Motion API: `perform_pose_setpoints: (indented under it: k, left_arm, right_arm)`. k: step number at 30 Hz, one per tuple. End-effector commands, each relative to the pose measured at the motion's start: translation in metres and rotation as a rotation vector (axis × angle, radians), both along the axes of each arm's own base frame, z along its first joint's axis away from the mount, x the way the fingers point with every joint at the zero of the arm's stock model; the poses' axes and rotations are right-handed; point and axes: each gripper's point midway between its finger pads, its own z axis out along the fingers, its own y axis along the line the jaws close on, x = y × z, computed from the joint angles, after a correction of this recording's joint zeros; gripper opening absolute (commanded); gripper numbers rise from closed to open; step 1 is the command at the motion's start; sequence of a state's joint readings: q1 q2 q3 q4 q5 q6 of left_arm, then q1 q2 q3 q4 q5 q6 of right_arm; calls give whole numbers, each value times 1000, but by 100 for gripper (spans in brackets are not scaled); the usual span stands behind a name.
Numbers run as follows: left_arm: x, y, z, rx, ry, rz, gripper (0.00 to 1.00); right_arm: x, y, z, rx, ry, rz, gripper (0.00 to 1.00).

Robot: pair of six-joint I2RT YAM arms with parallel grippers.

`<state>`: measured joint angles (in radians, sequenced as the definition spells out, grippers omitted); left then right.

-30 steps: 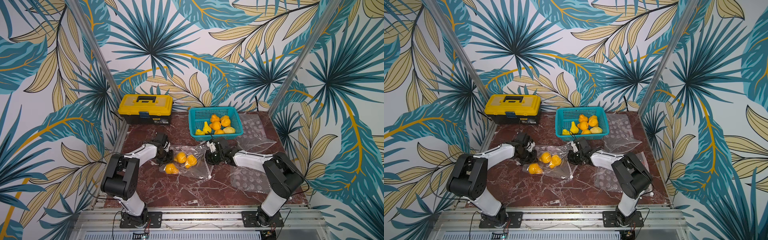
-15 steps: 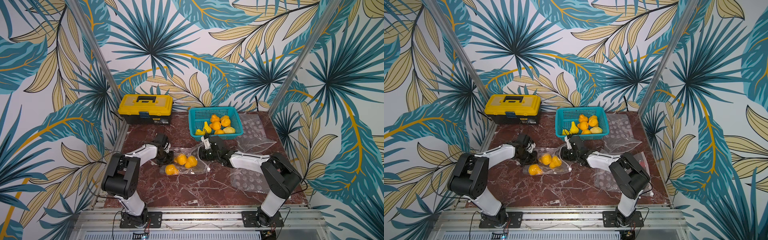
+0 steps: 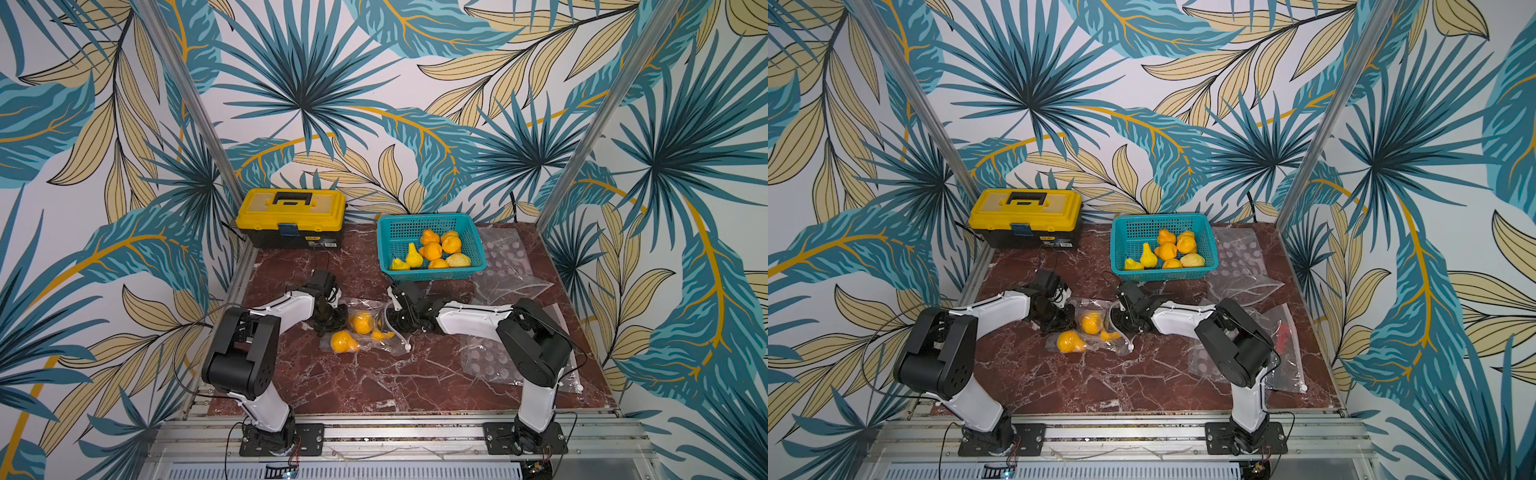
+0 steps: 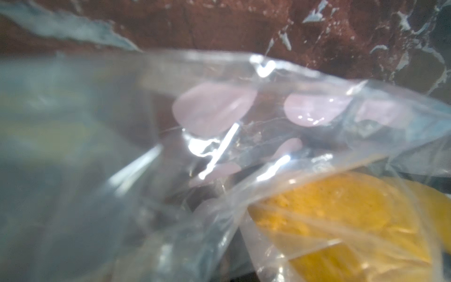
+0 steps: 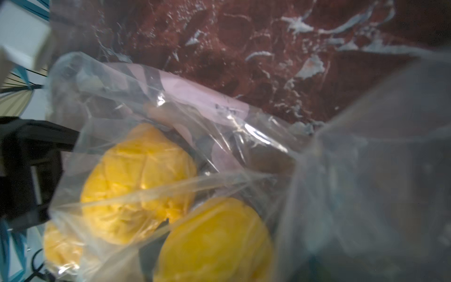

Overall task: Open the zip-top bag and take out the pear
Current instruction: Pick up the pear from the zipper food storage bag, then place the pear in the basket.

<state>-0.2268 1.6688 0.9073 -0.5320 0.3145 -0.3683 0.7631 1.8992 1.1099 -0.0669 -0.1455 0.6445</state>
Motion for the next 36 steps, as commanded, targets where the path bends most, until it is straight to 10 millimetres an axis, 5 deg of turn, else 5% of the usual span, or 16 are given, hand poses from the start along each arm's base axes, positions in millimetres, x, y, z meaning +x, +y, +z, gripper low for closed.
perform_pose_setpoints:
  k: [1,9,16,22,30,36]
  left_arm:
    - [-19,7,-15,41,61,11,10]
    - [-18,8,-19,46,68,26,10]
    - [-17,9,-16,50,59,36,10]
    - [-17,9,-16,52,60,40,10]
    - [-17,6,-11,30,45,35,10]
    - [-18,3,-3,10,28,32,10]
  right_arm:
    - [-15,-43,-25,-217,44,-35,68]
    - [-22,-70,-10,-246,29,-68,56]
    - [-26,-90,33,-188,-28,-103,50]
    - [-24,-129,80,-178,-91,-173,50]
    - [33,-175,144,-167,-217,-258,50]
    - [103,-172,153,-189,-240,-254,50]
